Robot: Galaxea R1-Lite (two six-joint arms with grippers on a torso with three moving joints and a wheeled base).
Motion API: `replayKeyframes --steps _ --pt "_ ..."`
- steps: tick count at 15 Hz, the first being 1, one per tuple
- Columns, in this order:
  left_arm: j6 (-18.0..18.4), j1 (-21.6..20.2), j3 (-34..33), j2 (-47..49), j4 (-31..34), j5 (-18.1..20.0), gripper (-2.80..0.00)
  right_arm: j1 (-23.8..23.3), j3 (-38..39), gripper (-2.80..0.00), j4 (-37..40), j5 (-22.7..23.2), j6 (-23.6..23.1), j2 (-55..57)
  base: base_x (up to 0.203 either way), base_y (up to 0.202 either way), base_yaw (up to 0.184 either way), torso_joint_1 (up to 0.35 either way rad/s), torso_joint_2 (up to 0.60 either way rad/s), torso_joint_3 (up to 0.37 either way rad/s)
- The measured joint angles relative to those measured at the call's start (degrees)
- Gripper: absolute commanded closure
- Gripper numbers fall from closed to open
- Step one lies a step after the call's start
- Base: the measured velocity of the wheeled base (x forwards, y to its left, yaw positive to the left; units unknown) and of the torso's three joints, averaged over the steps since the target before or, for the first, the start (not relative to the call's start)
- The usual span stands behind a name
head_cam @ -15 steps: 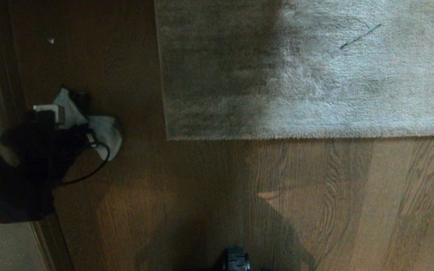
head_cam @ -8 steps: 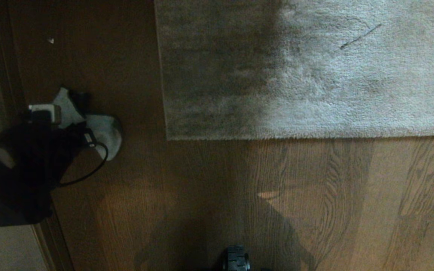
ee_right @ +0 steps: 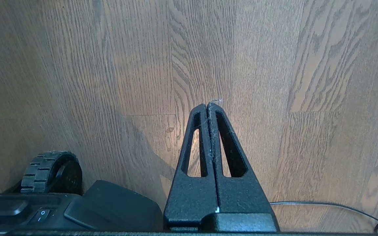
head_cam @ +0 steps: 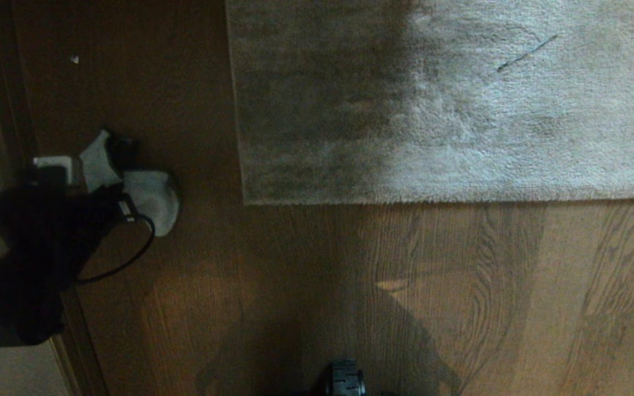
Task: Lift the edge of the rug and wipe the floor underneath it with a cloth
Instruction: Pick up the rag
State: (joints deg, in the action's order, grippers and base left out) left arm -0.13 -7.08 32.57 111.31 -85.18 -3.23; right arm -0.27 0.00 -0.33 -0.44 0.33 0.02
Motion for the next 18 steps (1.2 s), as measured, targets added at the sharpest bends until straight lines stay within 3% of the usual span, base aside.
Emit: replayKeyframes --steps 6,12,18 --pt "0.0 0.0 -1.2 -2.6 0.1 0.3 0.0 0.0 0.0 0.0 0.0 0.0 0.0 0.0 0.0 0.0 0.0 0.0 0.0 0.0" --pt "0.0 0.3 -7.9 -7.5 0.3 0.5 0.0 0.0 0.0 0.0 0.0 0.0 0.0 0.0 0.0 0.0 0.0 0.0 0.0 0.0" --pt "0.2 1.8 -14.0 -16.3 7.6 0.5 0.0 0.0 0.0 0.0 0.0 0.0 0.0 0.0 0.0 0.0 0.0 0.0 0.0 0.0"
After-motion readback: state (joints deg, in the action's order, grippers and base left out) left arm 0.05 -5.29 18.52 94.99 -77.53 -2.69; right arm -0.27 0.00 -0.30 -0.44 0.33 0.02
